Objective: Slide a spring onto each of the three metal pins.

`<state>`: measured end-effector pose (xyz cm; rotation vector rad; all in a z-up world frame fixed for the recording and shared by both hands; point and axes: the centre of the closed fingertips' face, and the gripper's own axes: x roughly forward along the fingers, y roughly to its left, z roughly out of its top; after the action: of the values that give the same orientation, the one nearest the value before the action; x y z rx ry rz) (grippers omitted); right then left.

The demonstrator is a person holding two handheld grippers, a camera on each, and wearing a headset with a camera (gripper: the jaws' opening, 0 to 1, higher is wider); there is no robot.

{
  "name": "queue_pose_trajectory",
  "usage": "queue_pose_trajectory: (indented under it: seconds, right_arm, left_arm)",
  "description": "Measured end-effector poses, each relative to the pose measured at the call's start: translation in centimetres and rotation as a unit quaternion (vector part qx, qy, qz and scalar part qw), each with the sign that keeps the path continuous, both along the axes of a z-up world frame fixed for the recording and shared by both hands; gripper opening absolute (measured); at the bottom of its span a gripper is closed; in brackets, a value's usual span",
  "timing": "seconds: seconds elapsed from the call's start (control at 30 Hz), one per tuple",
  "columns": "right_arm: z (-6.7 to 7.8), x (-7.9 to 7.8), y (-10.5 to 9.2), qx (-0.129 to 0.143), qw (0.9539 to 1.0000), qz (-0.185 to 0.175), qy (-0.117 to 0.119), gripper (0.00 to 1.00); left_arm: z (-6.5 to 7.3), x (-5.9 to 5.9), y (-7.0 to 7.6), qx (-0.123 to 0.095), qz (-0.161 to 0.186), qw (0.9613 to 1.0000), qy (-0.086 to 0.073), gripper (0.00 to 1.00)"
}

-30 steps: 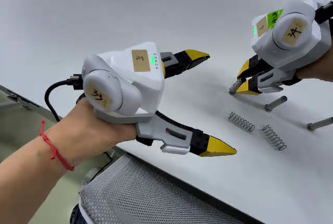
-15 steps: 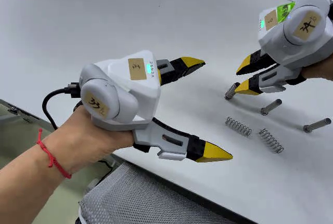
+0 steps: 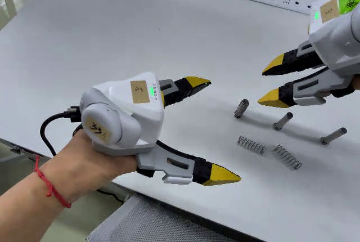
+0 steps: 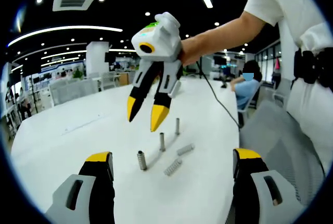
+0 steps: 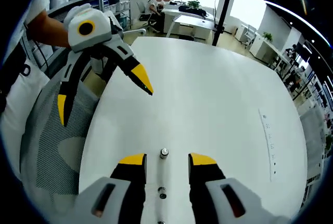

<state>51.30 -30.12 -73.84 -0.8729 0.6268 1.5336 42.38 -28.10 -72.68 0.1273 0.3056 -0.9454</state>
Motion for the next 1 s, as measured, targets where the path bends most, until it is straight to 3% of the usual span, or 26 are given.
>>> queue_pose_trajectory:
  seconds: [0.23, 0.4, 0.53, 0.73, 1.0]
  right_arm:
    - [2.2, 0.1, -2.1, 0.047, 0.998, -0.044, 0.001, 0.38]
    - [3.4, -0.3, -4.1, 0.083, 0.9935, -0.076, 0.011, 0.44]
    - [4.3, -0.5, -6.0, 0.119, 0.986, -0.114, 0.026, 0.48]
    - [4.7, -1.8, -8.8, 0.151, 0.9782, -0.14, 0.029, 0.56]
    - [4.3, -3.5, -13.2, 0.184, 0.9655, -0.18, 0.04, 0.65]
  left_arm:
    - [-0.3, -0.1, 0.0, 0.025, -0.013, 0.9996, 0.004, 0.95]
    - [-0.5, -0.3, 0.0, 0.041, -0.025, 0.9988, 0.007, 0.93]
    - [-0.7, -0.4, -0.2, 0.058, -0.037, 0.9975, 0.012, 0.9]
    - [-1.3, -0.5, -0.8, 0.085, -0.058, 0.9946, 0.018, 0.84]
    - [-2.3, -0.2, -1.4, 0.134, -0.094, 0.9862, 0.022, 0.76]
